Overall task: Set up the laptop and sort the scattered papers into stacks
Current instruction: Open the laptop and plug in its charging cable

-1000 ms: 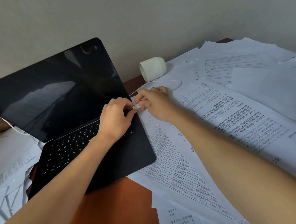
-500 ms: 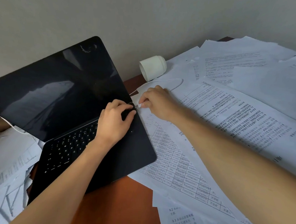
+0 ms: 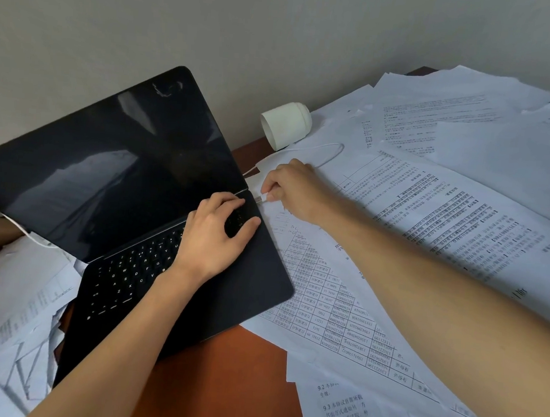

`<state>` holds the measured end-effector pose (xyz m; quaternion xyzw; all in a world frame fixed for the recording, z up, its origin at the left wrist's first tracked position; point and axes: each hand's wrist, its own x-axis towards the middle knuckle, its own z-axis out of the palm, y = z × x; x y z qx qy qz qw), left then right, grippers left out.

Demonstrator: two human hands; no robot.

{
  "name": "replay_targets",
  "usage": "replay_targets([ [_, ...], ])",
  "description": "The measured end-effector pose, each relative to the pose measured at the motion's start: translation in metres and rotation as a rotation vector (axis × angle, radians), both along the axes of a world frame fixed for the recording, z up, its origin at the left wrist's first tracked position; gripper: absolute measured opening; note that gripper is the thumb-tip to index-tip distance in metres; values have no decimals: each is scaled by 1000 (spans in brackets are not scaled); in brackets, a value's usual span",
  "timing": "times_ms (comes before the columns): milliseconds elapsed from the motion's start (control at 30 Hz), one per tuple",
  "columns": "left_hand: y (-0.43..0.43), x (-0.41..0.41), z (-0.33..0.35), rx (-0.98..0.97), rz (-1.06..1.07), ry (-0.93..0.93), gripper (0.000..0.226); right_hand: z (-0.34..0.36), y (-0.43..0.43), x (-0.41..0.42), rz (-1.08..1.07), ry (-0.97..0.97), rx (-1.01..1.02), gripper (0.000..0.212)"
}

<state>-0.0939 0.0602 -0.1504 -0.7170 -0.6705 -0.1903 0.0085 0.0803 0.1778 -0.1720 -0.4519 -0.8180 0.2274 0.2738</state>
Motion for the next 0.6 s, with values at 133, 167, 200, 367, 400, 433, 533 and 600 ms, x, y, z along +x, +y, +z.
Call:
replay_targets([
  [133,1,1,0,-8,0,-4,56,0,0,0,3,20,-4,15],
  [167,1,1,0,-9,1,-5,57,0,0,0,5,22,-8,16],
  [200,0,1,0,-8,3,-4,57,0,0,0,10,24,-11,16],
  [367,0,0,1,-20,2,-4,58,1,-1,2,25,29,-8,17],
  [400,0,0,0,-19,1,-7,58,1,-2,2,20,22,-6,17],
  [433,0,0,0,-18,-1,-10,58,2,-1,2,16,14,-1,17],
  [533,0,0,-1,-17,0,-14,58,1,-1,1,10,-10,17,18],
  [600,0,0,-1,-18,-1,-12,57,1,-1,1,7,-4,8,18],
])
